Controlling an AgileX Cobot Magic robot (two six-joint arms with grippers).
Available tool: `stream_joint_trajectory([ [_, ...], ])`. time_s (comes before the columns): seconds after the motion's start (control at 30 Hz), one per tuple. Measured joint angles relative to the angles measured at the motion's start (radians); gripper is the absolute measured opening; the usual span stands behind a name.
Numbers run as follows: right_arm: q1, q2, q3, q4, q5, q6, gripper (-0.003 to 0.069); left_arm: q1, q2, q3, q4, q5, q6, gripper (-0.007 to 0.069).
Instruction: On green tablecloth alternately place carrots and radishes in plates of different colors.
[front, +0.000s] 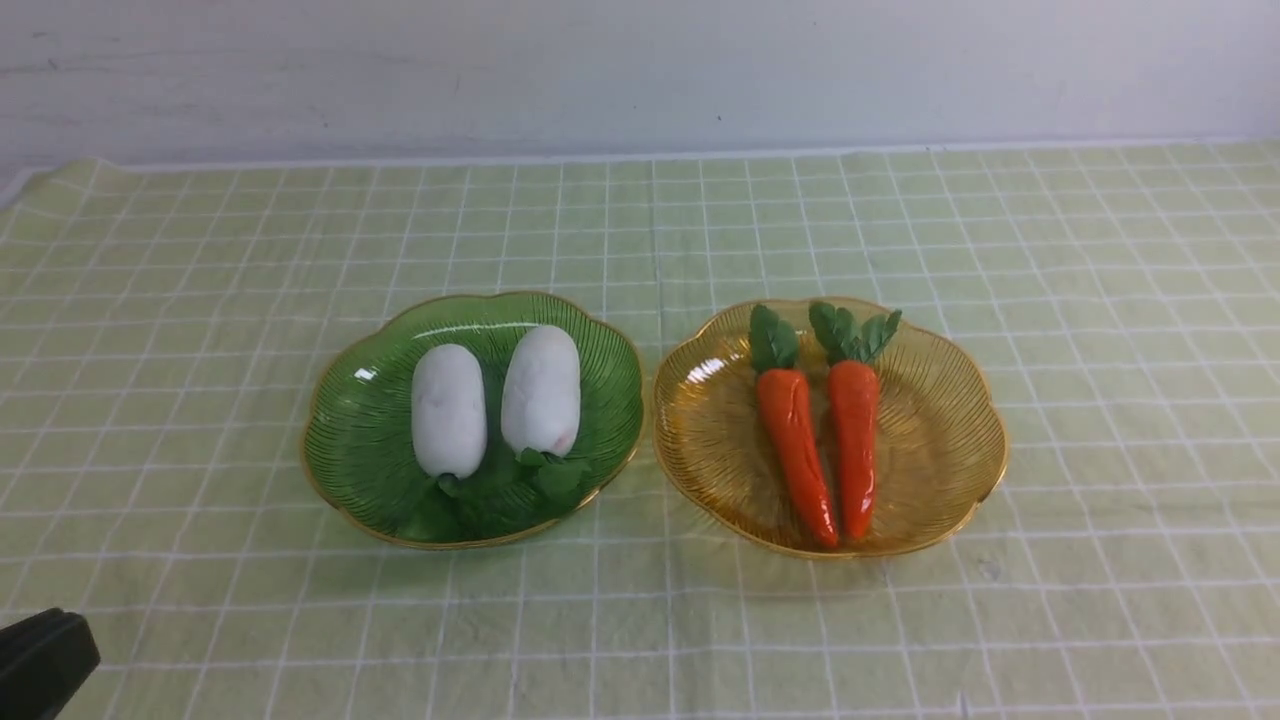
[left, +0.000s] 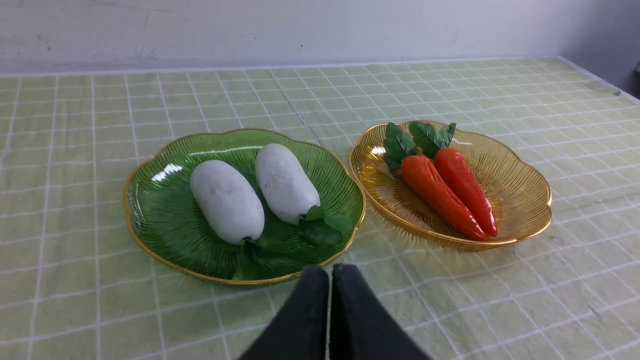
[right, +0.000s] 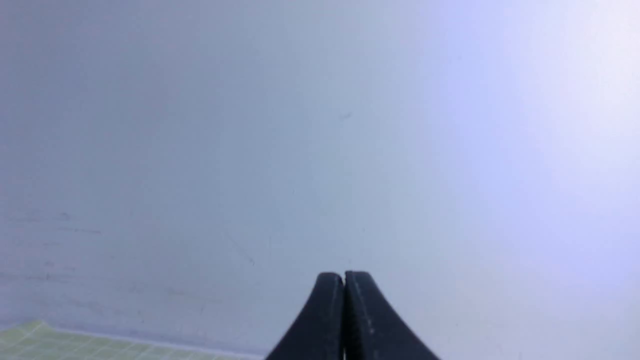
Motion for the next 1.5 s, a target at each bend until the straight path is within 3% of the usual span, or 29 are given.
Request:
stream_joint_trajectory([
  [0.1, 0.000, -0.129, 0.080, 0.004, -0.013, -0.007, -0.0015, 0.000, 0.006, 0.002, -0.004, -0.006, -0.003, -0.0008],
  [1.0, 0.000, -0.138, 0.100, 0.030, 0.019, 0.005, -0.0015, 0.000, 0.013, 0.022, -0.001, -0.013, 0.001, -0.0008],
  [1.13, 0.000, -0.138, 0.100, 0.030, 0.019, 0.005, -0.0015, 0.022, -0.024, 0.123, 0.102, -0.133, 0.002, -0.0008],
  [1.3, 0.000, -0.138, 0.100, 0.030, 0.021, 0.005, -0.0015, 0.127, -0.126, 0.333, 0.197, -0.304, 0.005, -0.0008],
  [1.4, 0.000, -0.138, 0.100, 0.030, 0.024, 0.005, -0.0015, 0.179, -0.171, 0.448, 0.215, -0.339, 0.006, -0.0008],
  [1.5, 0.000, -0.138, 0.100, 0.030, 0.027, 0.005, -0.0015, 0.192, -0.178, 0.476, 0.216, -0.280, 0.006, -0.0008],
])
